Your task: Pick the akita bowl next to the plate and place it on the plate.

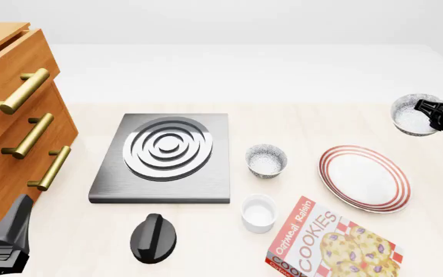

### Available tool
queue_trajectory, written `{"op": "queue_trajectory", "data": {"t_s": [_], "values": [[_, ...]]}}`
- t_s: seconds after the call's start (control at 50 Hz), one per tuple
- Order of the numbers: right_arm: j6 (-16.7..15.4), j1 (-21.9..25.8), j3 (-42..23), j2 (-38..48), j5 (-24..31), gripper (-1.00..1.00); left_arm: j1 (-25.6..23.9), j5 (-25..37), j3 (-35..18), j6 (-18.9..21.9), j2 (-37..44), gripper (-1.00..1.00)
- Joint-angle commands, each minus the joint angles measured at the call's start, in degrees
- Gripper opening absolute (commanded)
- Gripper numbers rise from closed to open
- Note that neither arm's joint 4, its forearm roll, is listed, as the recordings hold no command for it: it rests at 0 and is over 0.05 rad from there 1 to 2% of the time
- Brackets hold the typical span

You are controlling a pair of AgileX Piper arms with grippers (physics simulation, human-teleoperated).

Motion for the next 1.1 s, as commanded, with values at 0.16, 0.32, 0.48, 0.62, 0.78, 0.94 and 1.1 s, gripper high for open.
{"op": "queue_trajectory", "data": {"t_s": [0.16,0.32,0.48,0.62,0.78,0.94,1.1], "values": [[0.8,0.8,4.1,-1.8,-2.6,-1.0,0.0,0.0,0.0,0.0,0.0,1.0],[1.3,1.3,5.9,-2.1,-3.9,-1.0,0.0,0.0,0.0,0.0,0.0,1.0],[1.9,2.0,7.1,-2.4,-4.6,-1.0,0.0,0.0,0.0,0.0,0.0,1.0],[2.2,2.7,8.1,-2.3,-5.5,-1.0,0.0,0.0,0.0,0.0,0.0,1.0],[2.3,2.9,8.1,-2.2,-5.3,-1.0,0.0,0.0,0.0,0.0,0.0,1.0],[2.5,3.7,8.4,-2.3,-5.4,-1.0,0.0,0.0,0.0,0.0,0.0,1.0],[2.7,4.3,9.3,-1.8,-6.3,-1.0,0.0,0.0,0.0,0.0,0.0,1.0]]}}
